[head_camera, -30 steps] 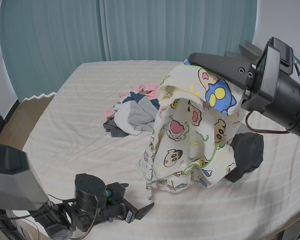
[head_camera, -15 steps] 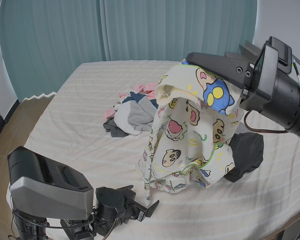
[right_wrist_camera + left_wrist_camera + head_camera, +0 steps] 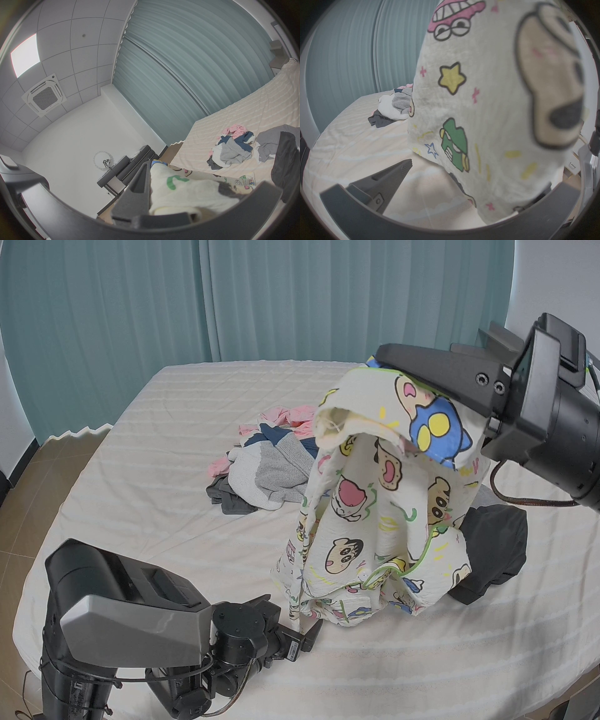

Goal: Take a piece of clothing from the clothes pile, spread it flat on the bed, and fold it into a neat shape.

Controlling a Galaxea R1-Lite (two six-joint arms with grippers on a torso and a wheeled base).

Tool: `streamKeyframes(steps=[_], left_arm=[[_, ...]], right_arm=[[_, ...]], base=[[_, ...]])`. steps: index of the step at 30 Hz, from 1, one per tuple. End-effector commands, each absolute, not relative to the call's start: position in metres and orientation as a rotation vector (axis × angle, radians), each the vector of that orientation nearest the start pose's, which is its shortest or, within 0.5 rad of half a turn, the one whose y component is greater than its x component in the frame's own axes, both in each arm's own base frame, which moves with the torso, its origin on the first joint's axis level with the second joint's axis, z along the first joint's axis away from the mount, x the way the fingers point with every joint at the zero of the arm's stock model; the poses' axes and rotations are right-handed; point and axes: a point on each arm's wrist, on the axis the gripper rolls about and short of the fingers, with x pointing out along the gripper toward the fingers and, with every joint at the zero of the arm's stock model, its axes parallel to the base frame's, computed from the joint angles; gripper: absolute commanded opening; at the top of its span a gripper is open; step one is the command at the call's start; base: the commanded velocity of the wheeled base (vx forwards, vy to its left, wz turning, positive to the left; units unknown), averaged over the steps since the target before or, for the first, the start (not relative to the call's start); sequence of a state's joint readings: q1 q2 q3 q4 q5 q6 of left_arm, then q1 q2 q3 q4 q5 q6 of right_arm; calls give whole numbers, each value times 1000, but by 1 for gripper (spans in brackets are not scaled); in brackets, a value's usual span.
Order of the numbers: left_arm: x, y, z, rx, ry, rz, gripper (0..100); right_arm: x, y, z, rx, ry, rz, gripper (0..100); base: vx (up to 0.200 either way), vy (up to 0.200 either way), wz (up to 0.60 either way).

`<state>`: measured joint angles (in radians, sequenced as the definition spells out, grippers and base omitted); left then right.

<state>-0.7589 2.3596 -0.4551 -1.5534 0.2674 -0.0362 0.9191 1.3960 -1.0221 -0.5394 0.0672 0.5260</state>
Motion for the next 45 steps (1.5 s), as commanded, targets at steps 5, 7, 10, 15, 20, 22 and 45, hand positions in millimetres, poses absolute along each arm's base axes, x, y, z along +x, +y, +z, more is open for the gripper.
streamKeyframes(steps=[5, 7, 10, 15, 20, 22, 45], left_arm=[[247, -218, -14, 77, 302, -458, 0], [248, -217, -12, 72, 300, -453, 0], [251, -212, -6, 55, 287, -438, 0], [247, -208, 7, -26, 279, -425, 0], [250, -190, 55, -103, 156, -388, 0], [250, -181, 72, -127, 112, -369, 0], [188, -92, 270, -343, -324, -263, 0]], right_arm=[[143, 187, 317, 553, 106, 994, 0], [145, 184, 315, 551, 109, 980, 0], [152, 177, 312, 548, 106, 939, 0], [163, 164, 308, 545, 99, 869, 0], [163, 146, 314, 554, 61, 821, 0], [162, 141, 315, 554, 52, 804, 0], [145, 101, 321, 534, -51, 715, 0]], base=[[0, 0, 0], [0, 0, 0], [0, 0, 0], [0, 0, 0], [0, 0, 0], [0, 0, 0], [0, 0, 0]])
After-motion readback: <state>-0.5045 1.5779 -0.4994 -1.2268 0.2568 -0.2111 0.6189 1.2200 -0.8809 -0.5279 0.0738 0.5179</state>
